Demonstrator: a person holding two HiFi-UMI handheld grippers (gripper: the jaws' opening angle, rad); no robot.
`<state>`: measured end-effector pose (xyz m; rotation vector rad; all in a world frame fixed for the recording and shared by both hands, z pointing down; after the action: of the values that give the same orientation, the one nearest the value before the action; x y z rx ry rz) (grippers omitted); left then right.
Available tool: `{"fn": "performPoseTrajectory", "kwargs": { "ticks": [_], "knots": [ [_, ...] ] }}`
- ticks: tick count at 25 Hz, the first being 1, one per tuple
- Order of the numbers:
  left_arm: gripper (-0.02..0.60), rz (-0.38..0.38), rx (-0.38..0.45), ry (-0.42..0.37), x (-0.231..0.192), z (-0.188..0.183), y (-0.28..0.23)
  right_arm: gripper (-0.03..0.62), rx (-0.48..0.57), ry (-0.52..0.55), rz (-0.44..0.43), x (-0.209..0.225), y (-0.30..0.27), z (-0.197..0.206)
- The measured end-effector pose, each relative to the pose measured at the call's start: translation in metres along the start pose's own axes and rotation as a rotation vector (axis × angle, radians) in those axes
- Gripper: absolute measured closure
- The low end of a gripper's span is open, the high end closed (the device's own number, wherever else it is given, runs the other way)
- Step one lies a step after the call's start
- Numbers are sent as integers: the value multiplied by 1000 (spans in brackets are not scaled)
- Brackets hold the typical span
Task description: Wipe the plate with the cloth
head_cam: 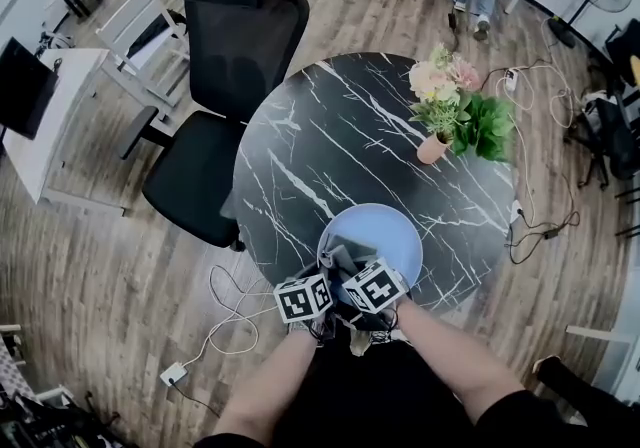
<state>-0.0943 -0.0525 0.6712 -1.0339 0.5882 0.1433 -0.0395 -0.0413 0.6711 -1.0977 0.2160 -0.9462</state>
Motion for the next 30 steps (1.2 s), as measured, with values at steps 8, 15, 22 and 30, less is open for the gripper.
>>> {"fn": "performPoseTrajectory", "kwargs": {
  "ticks": [8, 15, 22, 30],
  "knots": [
    [546, -10, 3, -6, -2, -4, 4, 536, -24, 63, 83, 24, 7, 2],
    [546, -16, 1, -2, -3, -3, 4, 536, -25, 24, 148, 59, 22, 10],
    [546, -12, 5, 0, -3, -3, 3, 536, -39, 37, 264, 99, 41, 10],
    [548, 12, 6, 11, -1, -2, 1, 536, -92, 72, 386, 130, 54, 11]
  ]
}}
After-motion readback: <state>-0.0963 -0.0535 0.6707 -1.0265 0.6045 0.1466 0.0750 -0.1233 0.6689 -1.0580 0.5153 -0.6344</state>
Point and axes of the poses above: the fingertips, and each gripper's own axes: y backward along the fingers, x to its right, z out of its underside, the point moved 1 cm from there along y, backward along the fingers, and after that the axes turned 6 degrees about y, right-handed, at the moved point
